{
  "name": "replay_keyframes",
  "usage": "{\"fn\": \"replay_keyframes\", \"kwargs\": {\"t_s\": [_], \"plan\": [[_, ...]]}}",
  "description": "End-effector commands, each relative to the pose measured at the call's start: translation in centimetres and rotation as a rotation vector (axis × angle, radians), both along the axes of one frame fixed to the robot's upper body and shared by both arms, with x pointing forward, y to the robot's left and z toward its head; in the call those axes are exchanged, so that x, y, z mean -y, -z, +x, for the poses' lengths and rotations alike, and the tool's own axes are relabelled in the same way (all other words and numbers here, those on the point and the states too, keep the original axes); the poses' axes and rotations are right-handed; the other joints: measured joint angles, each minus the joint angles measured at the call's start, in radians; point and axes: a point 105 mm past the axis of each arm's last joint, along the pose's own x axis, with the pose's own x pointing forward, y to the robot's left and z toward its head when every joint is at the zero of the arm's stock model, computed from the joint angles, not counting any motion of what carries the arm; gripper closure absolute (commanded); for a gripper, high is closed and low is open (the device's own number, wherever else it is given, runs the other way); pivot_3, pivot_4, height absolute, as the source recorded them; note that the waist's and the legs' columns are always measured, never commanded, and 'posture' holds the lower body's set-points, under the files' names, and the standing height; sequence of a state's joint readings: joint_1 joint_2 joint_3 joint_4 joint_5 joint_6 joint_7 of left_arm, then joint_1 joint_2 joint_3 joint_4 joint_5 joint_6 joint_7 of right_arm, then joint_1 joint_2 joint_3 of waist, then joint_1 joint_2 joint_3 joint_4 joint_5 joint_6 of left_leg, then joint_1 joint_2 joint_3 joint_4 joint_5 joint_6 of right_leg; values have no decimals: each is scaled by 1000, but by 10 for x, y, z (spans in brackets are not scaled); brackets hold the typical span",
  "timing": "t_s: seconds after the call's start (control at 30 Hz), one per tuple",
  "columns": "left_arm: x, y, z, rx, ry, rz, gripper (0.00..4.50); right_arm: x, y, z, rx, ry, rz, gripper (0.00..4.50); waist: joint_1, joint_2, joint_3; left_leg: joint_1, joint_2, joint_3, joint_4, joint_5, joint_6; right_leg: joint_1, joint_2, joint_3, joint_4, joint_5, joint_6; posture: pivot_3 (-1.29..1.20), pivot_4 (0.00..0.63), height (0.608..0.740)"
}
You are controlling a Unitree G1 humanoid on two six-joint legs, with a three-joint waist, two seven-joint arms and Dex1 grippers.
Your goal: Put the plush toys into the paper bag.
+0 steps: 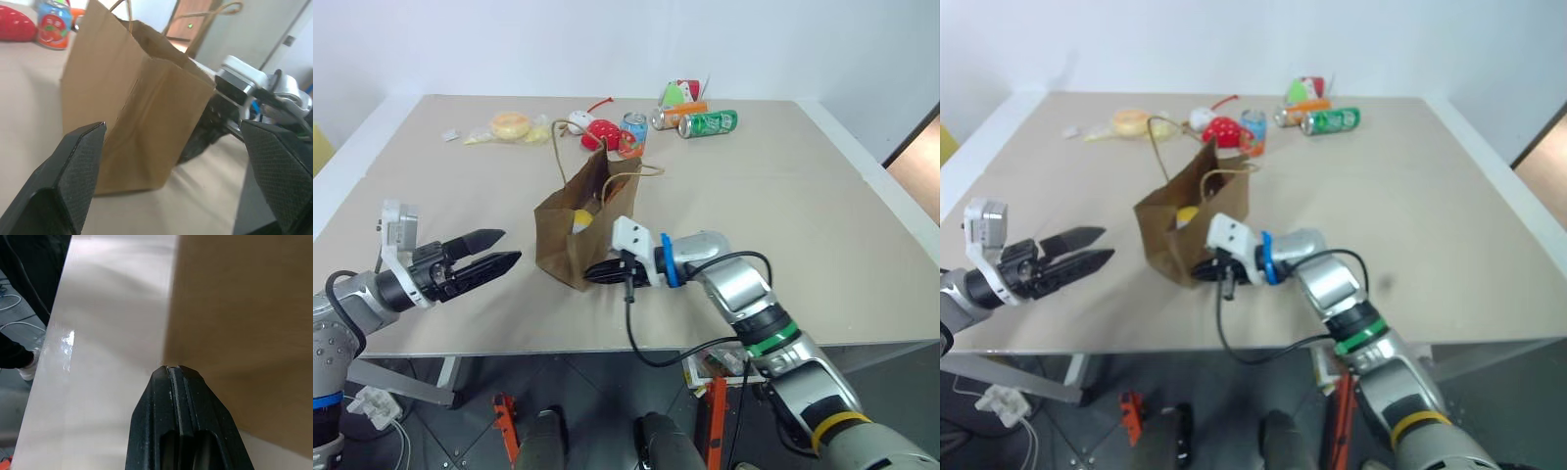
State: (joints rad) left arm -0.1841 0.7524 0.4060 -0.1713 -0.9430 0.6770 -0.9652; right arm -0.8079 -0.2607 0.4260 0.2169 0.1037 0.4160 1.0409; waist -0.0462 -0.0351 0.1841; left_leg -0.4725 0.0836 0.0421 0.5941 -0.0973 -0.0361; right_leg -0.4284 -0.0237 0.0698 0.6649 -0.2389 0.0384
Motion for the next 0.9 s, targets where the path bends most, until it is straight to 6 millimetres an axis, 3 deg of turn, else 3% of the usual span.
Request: {"fn": "replay_keyframes", "kwargs": {"t_s": [0.03, 0.13, 0.23, 0.4, 0.6, 0.77, 0.9], "plan": [[-14, -20, 9, 139, -107, 0, 0, -26, -19, 27, 127, 99, 65, 4361, 0, 0, 0, 0, 0, 0, 0, 0, 0, 0, 0, 0, 0, 0, 0, 0, 150, 740], [-14, -22, 15, 170, -129, -3, 0, -30, -26, 39, 156, 157, 97, 4361, -1, 0, 0, 0, 0, 0, 0, 0, 0, 0, 0, 0, 0, 0, 0, 0, 150, 740], [-10, -23, 22, 190, -139, -10, 0, -20, -22, 43, 156, 174, 86, 4361, 2, -1, -1, -1, 0, 0, 0, 0, 0, 0, 0, -1, 0, 1, 0, 0, 150, 740], [-4, -15, 31, 188, -132, 12, 0, 25, -11, 24, 96, 105, 20, 4361, 4, -3, -1, -1, 0, 1, -1, 1, 0, 2, -2, -2, 0, 0, -4, 0, 150, 740], [8, 4, 49, 180, -103, 130, 0, 68, -35, 22, 113, 172, 20, 4361, 8, -2, -1, -1, 0, 2, -2, 1, 0, 1, -1, -2, 0, -2, -3, 0, 150, 740], [20, 9, 58, 201, -59, 176, 0, 82, -44, 22, 141, 216, 10, 4361, 2, -2, -1, 0, 1, 1, -2, 1, 1, 0, 1, -2, 1, -3, -1, 0, 150, 740], [12, 4, 62, 210, -80, 163, 0, 84, -44, 19, 142, 232, 3, 4361, 2, -2, -1, 0, 1, 1, -2, 1, 1, 1, 0, -1, 1, -3, 0, 0, 150, 740]]}}
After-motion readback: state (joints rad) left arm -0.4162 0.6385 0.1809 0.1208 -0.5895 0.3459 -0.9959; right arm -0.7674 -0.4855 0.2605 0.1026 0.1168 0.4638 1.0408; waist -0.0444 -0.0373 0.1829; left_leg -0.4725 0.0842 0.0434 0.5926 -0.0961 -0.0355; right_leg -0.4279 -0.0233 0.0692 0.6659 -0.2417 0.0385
